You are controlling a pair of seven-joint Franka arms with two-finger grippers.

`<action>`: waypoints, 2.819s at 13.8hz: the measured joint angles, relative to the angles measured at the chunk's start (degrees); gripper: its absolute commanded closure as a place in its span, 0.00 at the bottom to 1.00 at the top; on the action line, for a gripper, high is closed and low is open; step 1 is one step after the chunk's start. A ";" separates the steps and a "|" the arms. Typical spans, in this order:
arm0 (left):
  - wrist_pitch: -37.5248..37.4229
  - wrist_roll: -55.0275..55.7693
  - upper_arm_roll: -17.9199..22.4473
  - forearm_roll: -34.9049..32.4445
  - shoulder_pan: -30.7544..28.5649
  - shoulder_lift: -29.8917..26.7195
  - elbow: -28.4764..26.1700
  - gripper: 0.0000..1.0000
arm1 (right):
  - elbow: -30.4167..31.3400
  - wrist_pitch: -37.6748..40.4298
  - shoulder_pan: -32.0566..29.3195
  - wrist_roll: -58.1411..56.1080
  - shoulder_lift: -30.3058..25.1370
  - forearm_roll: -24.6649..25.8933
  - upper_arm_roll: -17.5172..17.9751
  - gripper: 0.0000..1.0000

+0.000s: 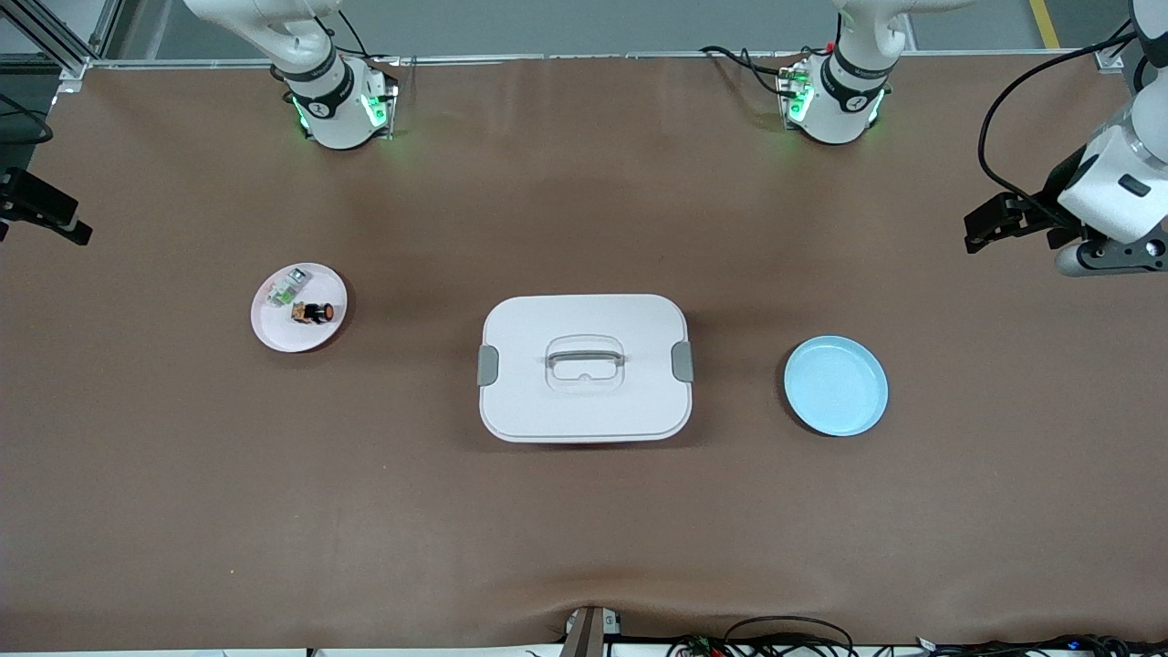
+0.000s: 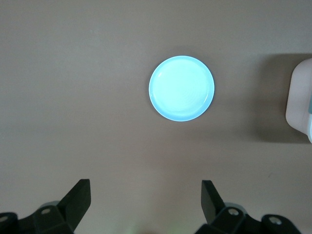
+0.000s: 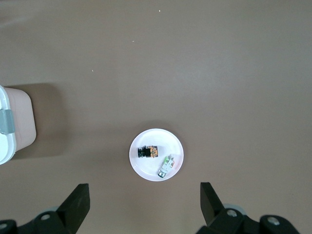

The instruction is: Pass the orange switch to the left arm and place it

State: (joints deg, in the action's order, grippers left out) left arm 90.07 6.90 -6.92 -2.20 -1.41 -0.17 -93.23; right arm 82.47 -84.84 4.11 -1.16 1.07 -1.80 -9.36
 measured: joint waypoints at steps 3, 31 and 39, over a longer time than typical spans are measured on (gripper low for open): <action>2.37 0.00 0.00 0.00 -0.02 0.07 -1.27 0.00 | 0.17 0.00 -0.01 0.00 0.00 0.01 0.00 0.00; 6.64 -3.48 0.58 0.00 -2.06 4.96 1.68 0.00 | 1.23 -2.07 0.91 0.00 0.00 0.01 0.44 0.00; 6.85 -3.48 0.60 0.00 -2.46 5.32 1.85 0.00 | 1.23 -2.08 0.93 0.00 0.00 0.01 0.44 0.00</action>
State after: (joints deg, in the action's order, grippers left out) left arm 96.92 3.42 -6.32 -2.20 -3.88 5.15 -91.38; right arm 83.69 -86.92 5.05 -1.16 1.07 -1.78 -8.92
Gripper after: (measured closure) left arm 0.000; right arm 0.000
